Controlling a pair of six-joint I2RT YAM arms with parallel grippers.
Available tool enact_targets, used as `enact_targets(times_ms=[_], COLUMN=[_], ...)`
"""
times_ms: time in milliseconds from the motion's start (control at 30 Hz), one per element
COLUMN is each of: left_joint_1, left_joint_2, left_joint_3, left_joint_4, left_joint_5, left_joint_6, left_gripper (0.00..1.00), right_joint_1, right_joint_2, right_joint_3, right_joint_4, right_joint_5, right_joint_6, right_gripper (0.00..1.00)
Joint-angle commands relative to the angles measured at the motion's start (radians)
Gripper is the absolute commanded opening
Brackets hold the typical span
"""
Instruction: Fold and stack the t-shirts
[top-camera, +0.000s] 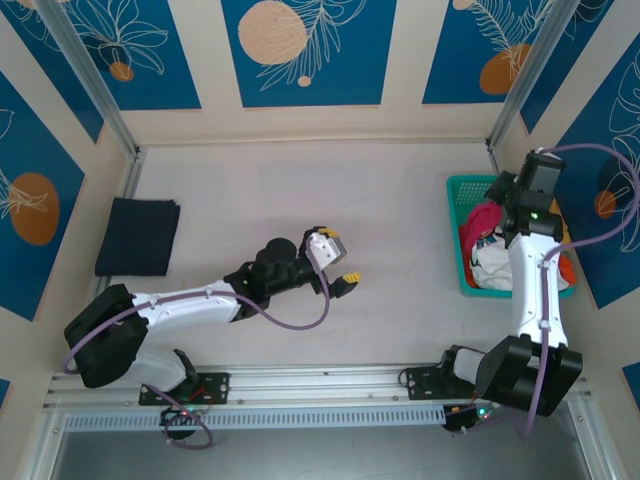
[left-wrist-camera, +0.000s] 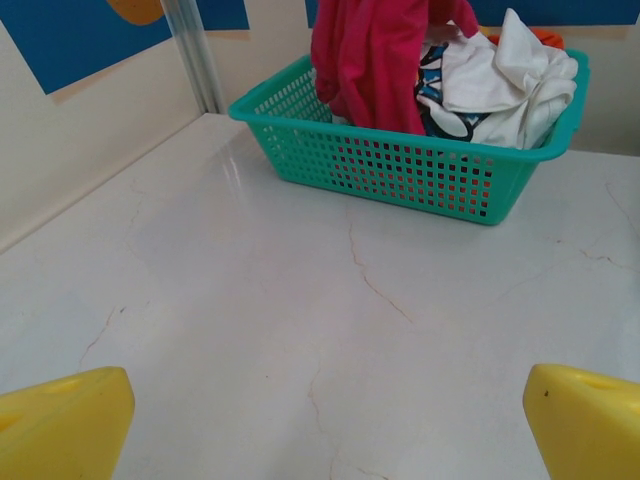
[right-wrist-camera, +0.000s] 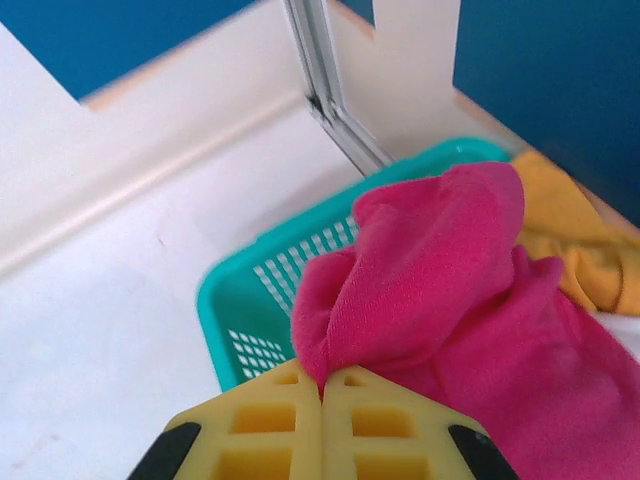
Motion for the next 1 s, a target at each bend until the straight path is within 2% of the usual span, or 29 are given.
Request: enact_targets(times_ms=[0, 167, 300, 400, 667, 800, 967], left_joint_1=[-0.008, -0.008, -0.008, -0.008, -0.009, -0.017, -0.032], left_joint_2=[0.007, 0.011, 0.043, 0.105, 0.427, 0.568, 0.665], left_joint_3=[0.011, 0.006, 0.027, 0.083, 0.422, 0.625, 0.781], left_joint_4=[0.035, 0.054, 0.081, 0.12, 0.277, 0.255, 0.222], left_joint_5=[-0.002, -0.003, -0.001, 0.023, 0.112, 0.169, 0.204], left_joint_6=[-0.014, -0.022, -0.025, -0.033, -0.099, -0.128, -0.138], left_gripper=[1.0, 1.0, 1.0, 1.0, 1.0, 1.0, 1.0], right_joint_1=[-0.016, -0.048, -0.113, -0.119, -0.122, -0.124, -0.123], right_joint_2=[-0.05, -0.105, -0.124, -0.147, -0.219, -0.249, -0.283], right_joint_3=[0.063, 0.067, 0.072, 0.081, 0.078, 0.076, 0.087], right_joint_4=[0.167, 0.294, 0.362, 0.384, 0.414, 0.469, 0.525], right_joint_5=[-0.096, -0.169, -0.331, -0.412, -0.484, -0.484, -0.48], right_joint_6=[0.052, 0.1, 0.194, 0.214, 0.208, 0.239, 0.272], right_gripper=[0.0, 0.0, 0.0, 0.0, 0.0, 0.0, 0.0])
